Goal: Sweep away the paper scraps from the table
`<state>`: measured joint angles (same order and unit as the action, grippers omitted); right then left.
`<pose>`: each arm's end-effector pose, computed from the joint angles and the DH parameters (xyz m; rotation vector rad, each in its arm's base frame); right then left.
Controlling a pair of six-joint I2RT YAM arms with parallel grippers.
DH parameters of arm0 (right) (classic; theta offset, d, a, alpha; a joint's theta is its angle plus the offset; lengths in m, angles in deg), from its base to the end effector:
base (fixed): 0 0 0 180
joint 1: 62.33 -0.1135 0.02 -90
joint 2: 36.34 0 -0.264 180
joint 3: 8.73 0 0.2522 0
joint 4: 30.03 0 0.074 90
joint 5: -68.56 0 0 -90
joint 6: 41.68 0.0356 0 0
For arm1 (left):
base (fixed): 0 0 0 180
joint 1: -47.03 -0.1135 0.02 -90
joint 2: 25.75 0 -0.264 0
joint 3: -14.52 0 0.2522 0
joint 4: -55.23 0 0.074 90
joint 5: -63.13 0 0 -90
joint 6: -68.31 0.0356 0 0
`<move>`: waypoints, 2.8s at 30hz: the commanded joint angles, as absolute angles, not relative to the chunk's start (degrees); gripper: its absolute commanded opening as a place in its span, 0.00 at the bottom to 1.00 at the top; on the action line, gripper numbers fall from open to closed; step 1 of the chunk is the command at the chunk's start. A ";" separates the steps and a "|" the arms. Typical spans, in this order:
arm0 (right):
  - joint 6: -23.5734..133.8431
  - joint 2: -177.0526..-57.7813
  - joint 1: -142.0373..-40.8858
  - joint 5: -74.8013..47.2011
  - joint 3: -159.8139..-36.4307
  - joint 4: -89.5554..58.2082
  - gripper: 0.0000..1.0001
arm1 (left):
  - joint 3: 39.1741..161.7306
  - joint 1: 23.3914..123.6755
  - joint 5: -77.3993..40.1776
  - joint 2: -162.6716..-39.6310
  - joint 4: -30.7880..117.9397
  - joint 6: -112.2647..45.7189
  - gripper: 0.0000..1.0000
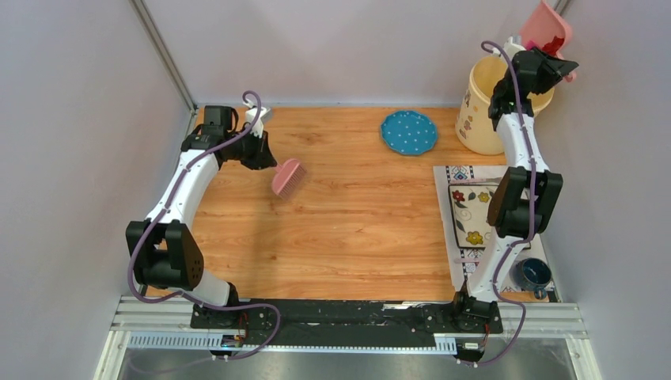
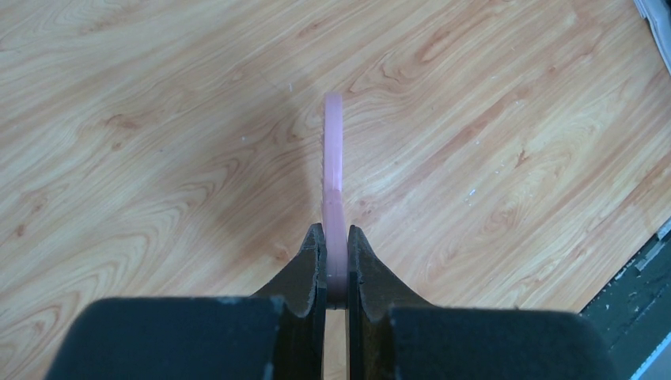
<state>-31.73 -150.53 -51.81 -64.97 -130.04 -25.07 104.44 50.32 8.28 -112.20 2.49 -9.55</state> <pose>0.4657 -0.1114 0.3893 -0.3950 1.8200 -1.7528 0.3210 -0.0390 0.3141 0.5798 2.2547 -0.6639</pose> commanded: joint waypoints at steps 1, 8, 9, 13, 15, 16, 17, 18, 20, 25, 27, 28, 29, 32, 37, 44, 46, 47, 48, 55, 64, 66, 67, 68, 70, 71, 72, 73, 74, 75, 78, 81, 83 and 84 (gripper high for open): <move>-48.61 -148.57 -51.96 -64.60 -122.53 -44.88 0.03 | 104.48 49.93 10.48 -109.77 2.71 -7.63 0.00; -54.77 -148.05 -52.05 -61.08 -119.53 -53.01 0.03 | 104.92 49.93 12.50 -110.12 2.10 -7.98 0.00; -55.30 -147.87 -51.96 -60.38 -118.91 -53.44 0.03 | 105.10 49.93 12.50 -110.21 2.10 -8.16 0.00; -55.92 -147.34 -51.96 -60.11 -117.59 -53.28 0.03 | 105.63 49.85 13.55 -110.56 2.36 -8.68 0.00; -54.78 -147.08 -51.96 -60.55 -118.54 -52.66 0.03 | 105.71 49.85 13.47 -110.65 2.54 -8.77 0.00; -51.03 -146.82 -52.05 -61.16 -119.68 -50.83 0.03 | 105.63 49.85 13.30 -110.65 2.54 -8.86 0.00; -48.39 -146.55 -52.14 -61.95 -121.00 -49.42 0.03 | 105.71 49.85 13.21 -110.56 2.45 -8.60 0.00; -44.88 -145.77 -52.31 -63.61 -122.58 -47.05 0.02 | 105.54 49.85 13.12 -110.56 2.45 -8.51 0.00; -36.87 -144.27 -52.93 -64.24 -127.07 -40.37 0.02 | 105.54 49.85 12.86 -110.56 2.27 -8.33 0.00; -24.21 -138.31 -58.80 -64.94 -136.72 -26.77 0.00 | 106.85 49.85 12.15 -110.91 2.80 -9.56 0.00; -14.74 -136.28 -64.58 -64.69 -139.28 -19.48 0.00 | 107.47 49.85 11.98 -110.91 3.76 -10.44 0.00; -10.26 -134.35 -66.53 -63.20 -141.30 -4.47 0.00 | 107.65 49.85 11.98 -110.91 3.94 -11.49 0.00; -6.04 -133.29 -68.64 -59.71 -142.88 1.77 0.00 | 107.91 49.85 11.89 -110.74 4.12 -11.85 0.00; 10.57 -128.03 -77.34 -53.46 -137.49 15.70 0.00 | 108.79 49.85 11.62 -109.69 3.94 -12.82 0.00; 34.98 -122.82 -88.60 -36.59 -124.99 26.52 0.00 | 109.58 49.85 8.47 -107.31 2.28 -12.03 0.00; 53.50 -128.53 -95.37 -27.68 -117.16 42.08 0.00 | 110.90 49.85 4.95 -104.76 1.83 -12.29 0.00; 54.38 -130.02 -96.61 -27.59 -110.69 41.74 0.00 | 110.81 49.85 4.07 -104.58 2.18 -12.64 0.00; 55.86 -130.55 -96.70 -27.42 -108.73 41.13 0.00 | 110.81 49.85 3.98 -104.58 2.27 -12.90 0.00; 56.57 -131.08 -96.70 -26.55 -106.97 39.73 0.00 | 110.64 49.85 3.89 -104.58 2.36 -13.17 0.00; 59.92 -137.14 -97.05 -22.41 -99.39 34.88 0.00 | 110.29 49.85 4.42 -104.23 1.75 -13.52 0.00; 59.66 -145.32 -97.23 -19.51 -100.18 32.51 0.02 | 109.93 49.85 4.86 -104.49 1.22 -12.99 0.00; 59.75 -146.54 -97.14 -18.98 -100.88 32.51 0.06 | 110.11 49.85 5.12 -104.76 1.39 -13.08 0.00; 59.75 -146.55 -97.14 -18.89 -101.23 32.68 0.09 | 110.02 49.85 5.29 -104.85 1.39 -13.17 0.00; 59.66 -146.46 -97.14 -18.63 -101.41 32.69 0.13 | 110.11 49.85 5.47 -105.11 1.39 -13.17 0.00; 59.75 -145.42 -97.23 -18.63 -101.68 33.30 0.67 | 110.20 49.93 5.65 -105.28 1.48 -13.26 0.00; 59.48 -144.80 -97.23 -18.72 -102.11 33.56 0.81 | 110.37 49.93 5.82 -105.29 1.39 -13.26 0.00; 59.40 -144.18 -97.23 -19.06 -102.20 34.35 0.88 | 110.55 49.85 6.00 -105.37 1.48 -13.34 0.00; 59.31 -142.18 -97.23 -19.24 -102.47 34.62 0.89 | 110.55 49.85 6.26 -105.72 1.48 -13.43 0.00; 59.13 -141.20 -97.23 -19.77 -102.90 34.97 0.89 | 110.90 49.93 6.44 -105.90 1.48 -13.78 0.00; 59.13 -139.88 -97.23 -20.03 -103.26 35.84 0.90 | 111.16 50.02 6.87 -106.16 1.48 -14.13 0.00; 58.08 -134.96 -97.14 -21.09 -104.84 37.60 0.91 | 113.09 52.03 4.95 -108.09 0.87 -13.61 0.00; 57.02 -129.51 -96.44 -21.35 -105.72 38.05 0.91 | 117.39 57.91 -1.19 -110.98 -1.32 -9.93 0.00; 57.02 -125.05 -94.34 -21.35 -105.02 37.52 0.92 | 121.52 63.89 -6.36 -112.92 -3.08 -6.16 0.00; 56.93 -123.36 -93.28 -21.35 -104.50 37.17 0.93 | 122.75 66.08 -8.57 -115.11 -3.35 -4.92 0.00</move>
